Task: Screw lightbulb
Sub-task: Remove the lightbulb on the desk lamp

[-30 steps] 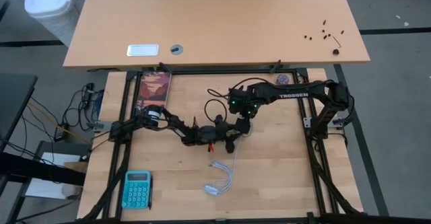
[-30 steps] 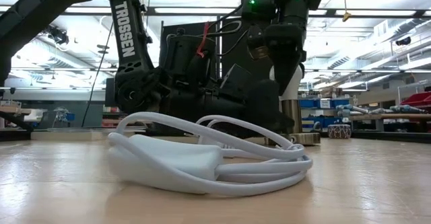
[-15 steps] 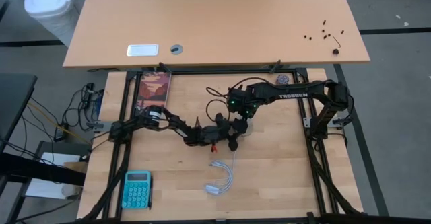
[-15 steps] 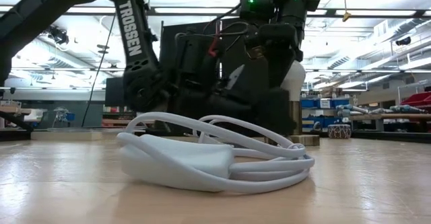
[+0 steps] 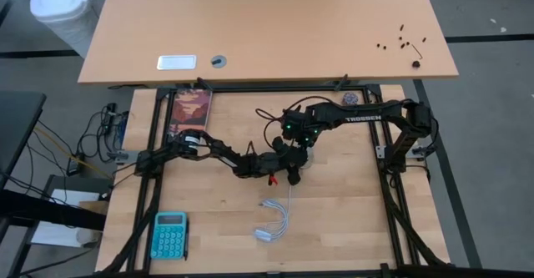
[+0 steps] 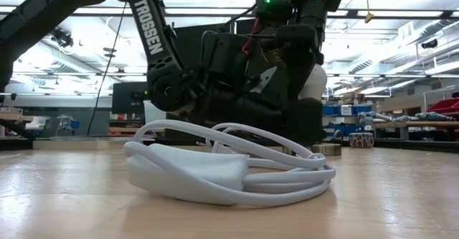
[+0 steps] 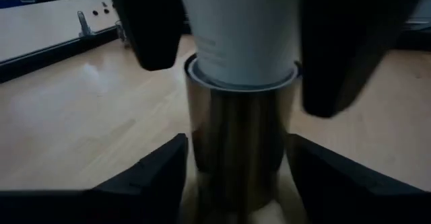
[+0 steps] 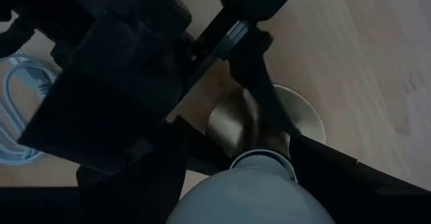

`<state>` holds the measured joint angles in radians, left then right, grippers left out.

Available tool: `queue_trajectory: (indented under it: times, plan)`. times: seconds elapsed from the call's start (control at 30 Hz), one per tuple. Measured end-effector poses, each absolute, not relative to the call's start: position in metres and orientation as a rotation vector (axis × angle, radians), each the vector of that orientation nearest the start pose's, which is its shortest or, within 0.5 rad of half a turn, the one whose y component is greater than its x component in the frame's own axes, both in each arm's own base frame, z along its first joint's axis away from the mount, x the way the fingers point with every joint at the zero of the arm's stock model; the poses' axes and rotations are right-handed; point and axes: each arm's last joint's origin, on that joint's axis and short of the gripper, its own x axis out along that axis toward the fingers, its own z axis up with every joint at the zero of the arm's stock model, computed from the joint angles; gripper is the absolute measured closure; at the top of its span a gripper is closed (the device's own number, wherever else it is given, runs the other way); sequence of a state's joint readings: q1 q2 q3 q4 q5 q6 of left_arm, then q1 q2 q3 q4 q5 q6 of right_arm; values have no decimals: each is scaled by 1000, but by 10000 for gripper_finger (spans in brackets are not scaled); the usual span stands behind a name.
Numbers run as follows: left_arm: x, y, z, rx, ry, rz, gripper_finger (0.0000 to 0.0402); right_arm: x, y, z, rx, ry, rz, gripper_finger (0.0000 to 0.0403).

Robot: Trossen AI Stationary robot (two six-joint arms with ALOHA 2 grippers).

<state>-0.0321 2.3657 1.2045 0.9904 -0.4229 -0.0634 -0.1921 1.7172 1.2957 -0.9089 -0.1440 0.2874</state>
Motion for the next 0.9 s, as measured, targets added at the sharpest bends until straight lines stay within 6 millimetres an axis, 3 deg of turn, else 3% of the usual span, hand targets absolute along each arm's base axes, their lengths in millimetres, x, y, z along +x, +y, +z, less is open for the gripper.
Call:
queue_trajectory:
  times: [0.3, 0.67, 0.9]
  plan:
    - [454, -8, 72, -28, 152, 381, 228, 318, -61, 225, 467, 1361, -189, 111]
    - [454, -6, 72, -70, 156, 391, 211, 312, -60, 225, 543, 1406, -355, 89]
    - [454, -6, 72, -72, 157, 391, 213, 312, -61, 225, 467, 1413, -270, 96]
